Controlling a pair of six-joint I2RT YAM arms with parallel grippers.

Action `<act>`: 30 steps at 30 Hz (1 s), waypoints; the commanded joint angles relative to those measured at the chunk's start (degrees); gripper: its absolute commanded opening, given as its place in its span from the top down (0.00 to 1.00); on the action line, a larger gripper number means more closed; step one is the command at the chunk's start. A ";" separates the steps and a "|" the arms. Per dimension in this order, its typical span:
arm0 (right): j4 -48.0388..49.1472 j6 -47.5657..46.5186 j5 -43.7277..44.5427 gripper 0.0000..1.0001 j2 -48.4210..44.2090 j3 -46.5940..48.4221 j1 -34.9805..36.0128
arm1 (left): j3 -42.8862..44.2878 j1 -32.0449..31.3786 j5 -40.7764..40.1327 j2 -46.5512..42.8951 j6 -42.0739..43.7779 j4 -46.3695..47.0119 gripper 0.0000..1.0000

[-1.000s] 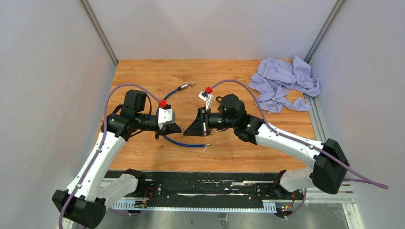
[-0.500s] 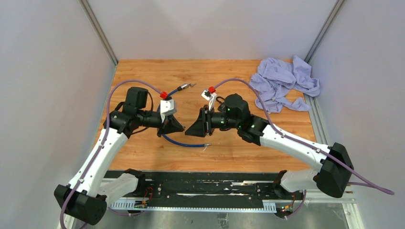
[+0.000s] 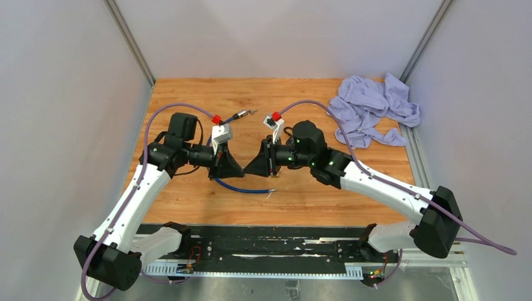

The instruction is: Unlock with the key

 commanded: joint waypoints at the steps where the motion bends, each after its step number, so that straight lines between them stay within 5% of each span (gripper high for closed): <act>1: -2.14 -3.14 0.85 0.75 0.70 3.62 -0.59 | 0.22 -0.50 2.45 -0.60 -2.02 -0.61 1.00; 19: -5.64 -5.38 -5.34 0.99 3.34 5.66 -0.59 | 2.86 -0.49 2.48 1.68 -0.43 -4.58 1.00; 23: -5.47 -5.03 -5.62 0.99 3.06 5.46 -0.59 | 3.45 -0.50 2.87 1.67 -0.50 -4.73 1.00; 30: -2.57 -4.36 -8.40 0.83 2.35 4.51 -0.67 | 3.44 -0.51 3.58 2.06 -1.29 -4.81 1.00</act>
